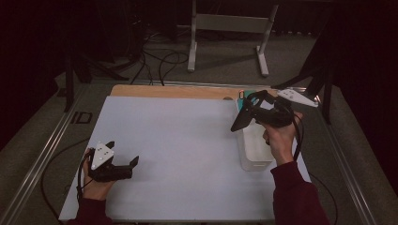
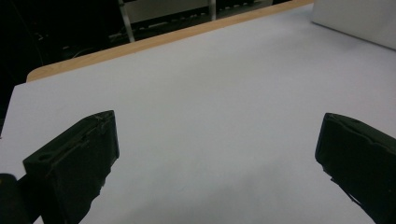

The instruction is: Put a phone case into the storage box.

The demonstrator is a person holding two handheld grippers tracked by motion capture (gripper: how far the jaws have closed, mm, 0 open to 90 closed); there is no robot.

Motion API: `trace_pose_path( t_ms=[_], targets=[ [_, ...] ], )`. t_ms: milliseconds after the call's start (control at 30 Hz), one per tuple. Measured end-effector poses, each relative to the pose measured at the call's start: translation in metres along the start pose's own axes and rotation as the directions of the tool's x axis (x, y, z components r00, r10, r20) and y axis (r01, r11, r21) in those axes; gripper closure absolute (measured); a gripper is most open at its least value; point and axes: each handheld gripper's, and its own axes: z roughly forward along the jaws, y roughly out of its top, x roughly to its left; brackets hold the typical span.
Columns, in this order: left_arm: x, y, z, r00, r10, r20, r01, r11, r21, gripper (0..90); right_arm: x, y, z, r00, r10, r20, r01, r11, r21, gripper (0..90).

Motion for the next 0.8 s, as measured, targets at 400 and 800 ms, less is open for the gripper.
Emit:
trace_pose_path(
  t_ms=[400, 800],
  targets=[
    [-0.001, -0.001, 0.001, 1.0, 0.001, 0.008, -0.001, 1.0, 0.0, 0.0, -0.008, 0.0, 0.003, 0.9995, 0.009, 0.031, -0.009, 1.0, 0.001, 14.2],
    [-0.002, -0.001, 0.002, 1.0, 0.002, 0.005, -0.002, 1.0, 0.001, 0.0, -0.017, -0.002, 0.007, 0.9973, 0.02, 0.07, -0.021, 1.0, 0.006, 14.2]
  ],
)
